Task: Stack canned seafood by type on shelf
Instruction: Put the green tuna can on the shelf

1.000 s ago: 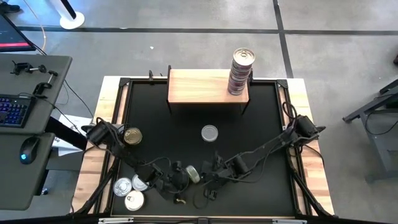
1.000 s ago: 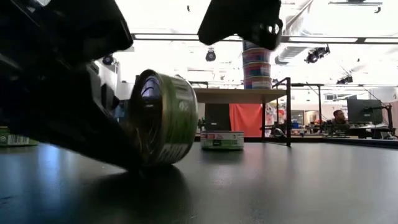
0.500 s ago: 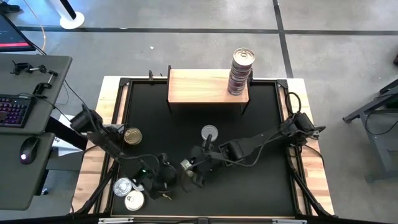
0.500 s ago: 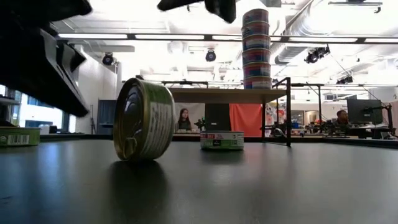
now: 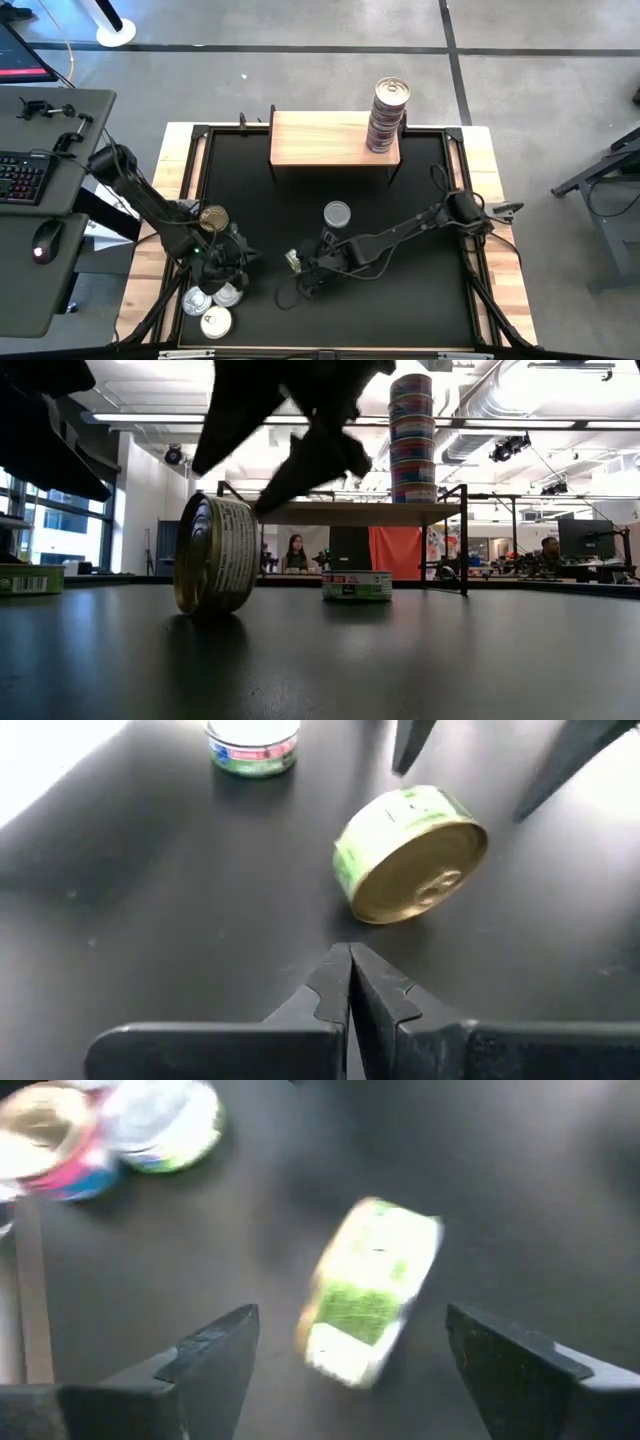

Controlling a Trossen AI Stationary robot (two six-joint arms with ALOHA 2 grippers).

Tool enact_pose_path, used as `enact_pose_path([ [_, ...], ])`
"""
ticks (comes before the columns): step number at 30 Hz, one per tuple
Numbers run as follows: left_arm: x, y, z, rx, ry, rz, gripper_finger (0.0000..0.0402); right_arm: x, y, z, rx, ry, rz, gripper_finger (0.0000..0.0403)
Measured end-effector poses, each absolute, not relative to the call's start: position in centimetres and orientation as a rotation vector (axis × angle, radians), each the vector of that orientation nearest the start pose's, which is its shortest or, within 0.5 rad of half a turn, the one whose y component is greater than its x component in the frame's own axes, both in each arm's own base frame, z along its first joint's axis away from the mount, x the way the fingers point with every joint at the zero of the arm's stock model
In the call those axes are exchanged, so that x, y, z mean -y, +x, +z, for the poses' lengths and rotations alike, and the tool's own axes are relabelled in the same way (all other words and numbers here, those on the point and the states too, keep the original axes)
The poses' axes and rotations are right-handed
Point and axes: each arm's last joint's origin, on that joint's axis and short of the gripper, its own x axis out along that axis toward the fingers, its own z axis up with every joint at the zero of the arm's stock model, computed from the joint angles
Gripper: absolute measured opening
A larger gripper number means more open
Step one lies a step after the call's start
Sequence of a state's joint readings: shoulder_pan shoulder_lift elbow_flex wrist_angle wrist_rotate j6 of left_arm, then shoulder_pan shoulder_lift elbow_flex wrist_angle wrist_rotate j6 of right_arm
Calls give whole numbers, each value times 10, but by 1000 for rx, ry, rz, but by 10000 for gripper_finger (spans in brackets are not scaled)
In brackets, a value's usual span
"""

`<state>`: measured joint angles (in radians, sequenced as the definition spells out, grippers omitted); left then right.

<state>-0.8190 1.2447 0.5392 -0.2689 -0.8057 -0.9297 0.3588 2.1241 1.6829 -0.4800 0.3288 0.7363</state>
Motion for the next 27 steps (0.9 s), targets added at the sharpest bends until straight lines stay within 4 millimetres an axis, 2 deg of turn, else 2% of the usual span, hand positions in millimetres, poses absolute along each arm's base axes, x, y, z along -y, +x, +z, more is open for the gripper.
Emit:
enact_pose_path([
  [7, 135, 163, 168, -591, -179, 301, 0, -139, 443, 185, -844, 415, -399, 312],
  [12, 136, 164, 168, -593, -172, 292, 0, -133, 448, 182, -861, 457, -365, 312],
  [17, 139, 167, 171, -565, -150, 252, 0, -126, 451, 172, -893, 426, -339, 305],
  [20, 140, 168, 174, -548, -151, 233, 0, -124, 455, 175, -888, 400, -279, 271],
  [24, 140, 168, 176, -540, -155, 228, 0, -120, 457, 180, -934, 416, -226, 180],
  [26, 140, 168, 178, -532, -165, 225, 0, -121, 459, 189, -951, 413, -172, 126],
  [27, 140, 167, 179, -531, -166, 223, 0, -122, 459, 196, -953, 393, -151, 118],
])
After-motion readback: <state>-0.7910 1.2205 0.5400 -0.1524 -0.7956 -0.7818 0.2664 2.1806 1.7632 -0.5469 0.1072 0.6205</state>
